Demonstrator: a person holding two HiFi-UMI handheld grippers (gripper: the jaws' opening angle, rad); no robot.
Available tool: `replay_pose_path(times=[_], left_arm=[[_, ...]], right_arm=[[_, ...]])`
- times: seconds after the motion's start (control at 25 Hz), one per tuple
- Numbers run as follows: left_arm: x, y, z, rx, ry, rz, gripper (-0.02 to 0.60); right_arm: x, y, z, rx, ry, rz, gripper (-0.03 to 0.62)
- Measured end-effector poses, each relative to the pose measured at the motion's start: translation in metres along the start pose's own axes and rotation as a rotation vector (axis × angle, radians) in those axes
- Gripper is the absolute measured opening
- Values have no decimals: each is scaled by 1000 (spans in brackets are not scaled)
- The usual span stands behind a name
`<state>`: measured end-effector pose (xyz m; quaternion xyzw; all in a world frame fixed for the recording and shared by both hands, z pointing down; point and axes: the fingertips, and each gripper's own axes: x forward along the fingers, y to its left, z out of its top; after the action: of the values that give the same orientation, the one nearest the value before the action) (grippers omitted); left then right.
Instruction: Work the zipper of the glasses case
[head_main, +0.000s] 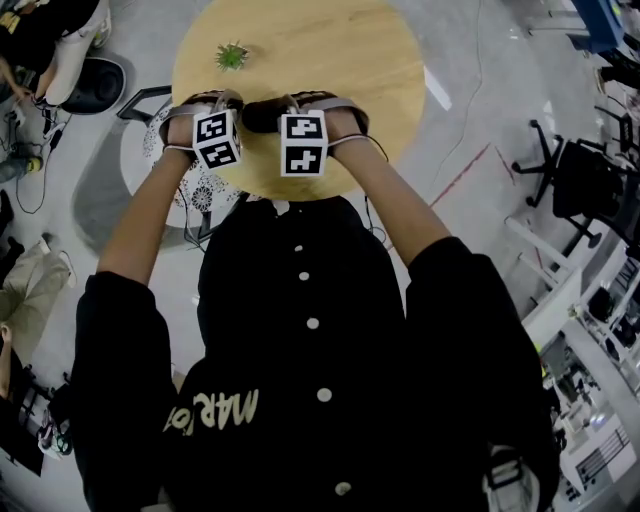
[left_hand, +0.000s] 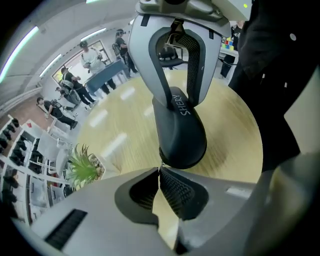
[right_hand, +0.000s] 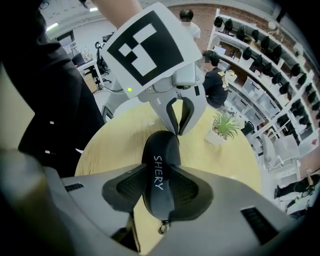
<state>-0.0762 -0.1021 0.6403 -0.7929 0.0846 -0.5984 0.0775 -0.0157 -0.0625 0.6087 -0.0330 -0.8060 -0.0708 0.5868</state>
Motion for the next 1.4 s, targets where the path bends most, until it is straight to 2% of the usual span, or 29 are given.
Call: replay_pose_path(times=[0.28, 0.36, 0.52, 0.6, 0.8, 0.92, 1.04, 1.16, 1.28, 1.4], left_arm=[[3, 6, 6, 163, 28, 2, 9], [4, 7, 8, 239, 40, 13, 9], [5, 10, 15, 441, 77, 56, 20], [6, 10, 16, 494, 87, 67, 20], [4, 9, 15, 455, 76, 76, 18], [3, 11, 15, 443, 72, 106, 20], [0, 12, 15, 430, 66, 145, 37], [-5, 8, 11, 406, 69, 140, 117], [-14, 2, 7, 391, 56, 155, 124], [-32, 1, 9, 345, 4, 213, 124]], right_arm=[[0, -1, 0, -17, 0, 6, 141], [1, -1, 0, -23, -2, 5, 142], [2, -1, 0, -24, -6, 8, 143], [2, -1, 0, -22, -5, 12, 143], [1, -1, 0, -27, -5, 7, 143], [-1, -2, 0, 3, -14, 5, 143], [-2, -4, -1, 60, -27, 2, 145], [-4, -5, -3, 122, -46, -23, 155], [-7, -2, -8, 168, -59, -36, 163], [-18, 4, -6, 283, -128, -27, 154]])
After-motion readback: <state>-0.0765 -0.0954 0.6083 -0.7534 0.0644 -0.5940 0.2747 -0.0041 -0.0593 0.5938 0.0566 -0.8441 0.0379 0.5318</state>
